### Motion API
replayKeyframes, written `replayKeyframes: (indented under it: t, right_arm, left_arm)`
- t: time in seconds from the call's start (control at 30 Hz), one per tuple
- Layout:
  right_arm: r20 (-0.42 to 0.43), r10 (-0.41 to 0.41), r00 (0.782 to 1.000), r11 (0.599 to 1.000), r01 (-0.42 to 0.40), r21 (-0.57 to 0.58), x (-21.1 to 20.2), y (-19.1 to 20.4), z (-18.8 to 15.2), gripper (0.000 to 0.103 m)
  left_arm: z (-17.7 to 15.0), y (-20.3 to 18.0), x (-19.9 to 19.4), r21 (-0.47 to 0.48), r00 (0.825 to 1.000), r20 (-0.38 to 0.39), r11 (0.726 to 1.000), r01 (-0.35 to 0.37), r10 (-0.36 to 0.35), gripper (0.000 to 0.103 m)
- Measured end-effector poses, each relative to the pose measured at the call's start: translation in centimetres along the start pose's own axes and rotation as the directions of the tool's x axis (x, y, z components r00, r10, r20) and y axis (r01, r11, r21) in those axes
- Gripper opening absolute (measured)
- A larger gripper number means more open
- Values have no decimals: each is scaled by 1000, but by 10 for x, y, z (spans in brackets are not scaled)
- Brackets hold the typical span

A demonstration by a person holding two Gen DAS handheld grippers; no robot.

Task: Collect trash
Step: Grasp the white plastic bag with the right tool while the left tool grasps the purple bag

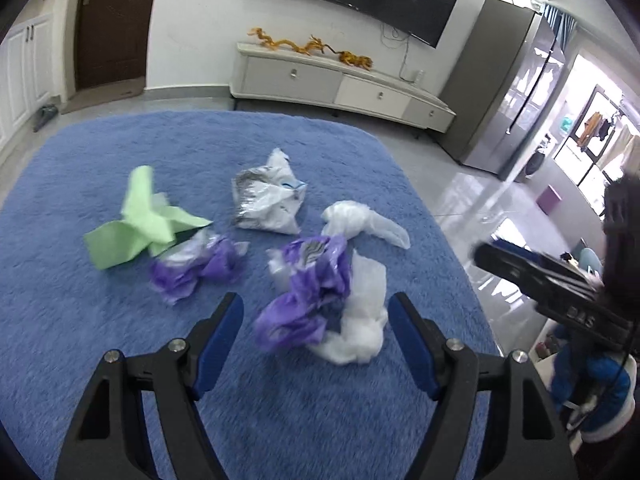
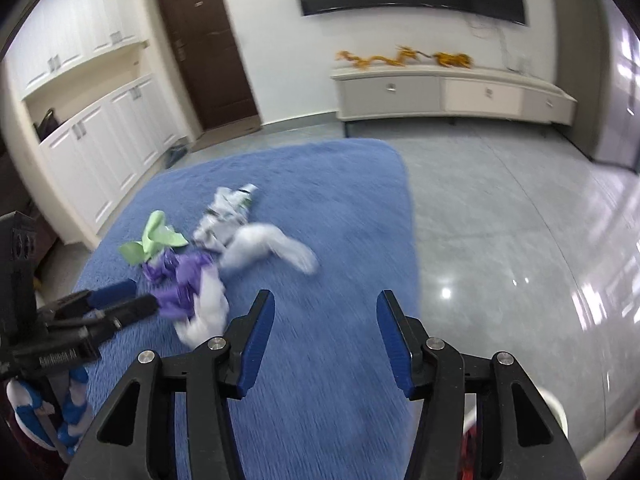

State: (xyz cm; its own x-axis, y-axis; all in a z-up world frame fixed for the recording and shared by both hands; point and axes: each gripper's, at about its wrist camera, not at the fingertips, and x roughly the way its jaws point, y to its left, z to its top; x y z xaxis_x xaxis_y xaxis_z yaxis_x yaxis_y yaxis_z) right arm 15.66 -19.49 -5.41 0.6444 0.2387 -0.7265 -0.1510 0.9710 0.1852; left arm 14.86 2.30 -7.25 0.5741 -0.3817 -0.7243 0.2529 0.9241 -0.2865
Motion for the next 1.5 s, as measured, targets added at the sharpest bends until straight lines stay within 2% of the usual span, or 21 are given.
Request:
replayKeyframes:
  t: [0.17,0.37,0.43,0.6,0.63,0.67,0.7,0.73,0.93,1.03,1.2,1.4,1.43,1.5]
  right_arm:
    - [-36,67,997,996,-69,-56,45,15,25,53]
    - [-68,110,992,990,-116,-84,85,23,42,53]
    - [-83,128,988,986,-136,-95,96,25,45,53]
    - [-127,179,976,977,-192,-93,117,30,43,52]
    - [-134,190,973,975,-203,-93,119,32,41,48]
    - [-135,199,971,972,-213,-96,119,33,40,34]
    - [-134,214,968,969,-227,-95,118,33,39,27]
    - [-132,210,969,970,-224,-96,117,34,38,14]
    - [-65,198,978,975,-204,-88,86,31,35,5]
    - [-21,205,978,974,-206,-94,60,35,35,4]
    - [8,204,979,970,-201,-135,31,47,31,3]
    - [19,222,975,966,-217,-139,8,54,25,4]
    - [10,228,974,966,-225,-131,9,55,24,8]
    - [-6,238,971,964,-237,-124,13,57,19,23]
  left_arm:
    - [9,5,24,-21,999,-33,1000,14,-15,55]
    - [18,23,40,-103,997,-42,993,58,-62,54]
    - [16,25,45,-106,996,-57,992,63,-69,47]
    - [8,18,45,-71,995,-59,994,80,-84,42]
    - [8,18,44,-73,995,-57,994,83,-88,42]
    - [6,19,40,-76,995,-49,994,85,-89,41]
    - [5,21,36,-78,995,-41,993,85,-88,41]
    - [4,23,29,-81,996,-26,993,85,-88,41]
    - [-1,34,-16,-101,992,67,989,111,-105,41]
    - [-6,39,-42,-112,991,104,989,101,-90,41]
    - [-16,45,-78,-137,988,147,988,70,-50,41]
    - [-25,50,-101,-161,986,167,985,55,-28,41]
    - [-26,51,-103,-162,985,168,985,54,-26,41]
    - [-29,52,-105,-166,986,166,985,46,-18,41]
